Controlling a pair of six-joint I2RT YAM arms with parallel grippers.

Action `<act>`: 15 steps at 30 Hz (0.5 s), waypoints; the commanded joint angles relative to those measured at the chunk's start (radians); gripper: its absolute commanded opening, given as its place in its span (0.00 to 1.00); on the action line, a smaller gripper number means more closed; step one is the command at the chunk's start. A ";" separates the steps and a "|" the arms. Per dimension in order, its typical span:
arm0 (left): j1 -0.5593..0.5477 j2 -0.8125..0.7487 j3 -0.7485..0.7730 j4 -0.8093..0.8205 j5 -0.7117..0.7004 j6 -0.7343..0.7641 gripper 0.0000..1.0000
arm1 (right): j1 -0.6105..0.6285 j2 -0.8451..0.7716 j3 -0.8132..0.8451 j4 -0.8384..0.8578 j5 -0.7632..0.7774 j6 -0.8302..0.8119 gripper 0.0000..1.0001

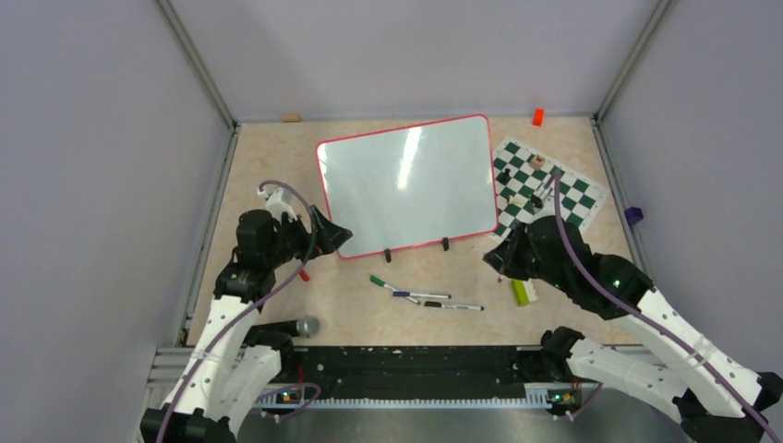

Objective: Write a sentence on the whiteboard
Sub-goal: Move the whiteboard to the center of the board.

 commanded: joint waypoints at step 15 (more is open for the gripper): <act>0.004 0.092 0.022 0.071 0.120 0.054 0.70 | -0.008 0.258 0.296 -0.161 0.339 0.151 0.00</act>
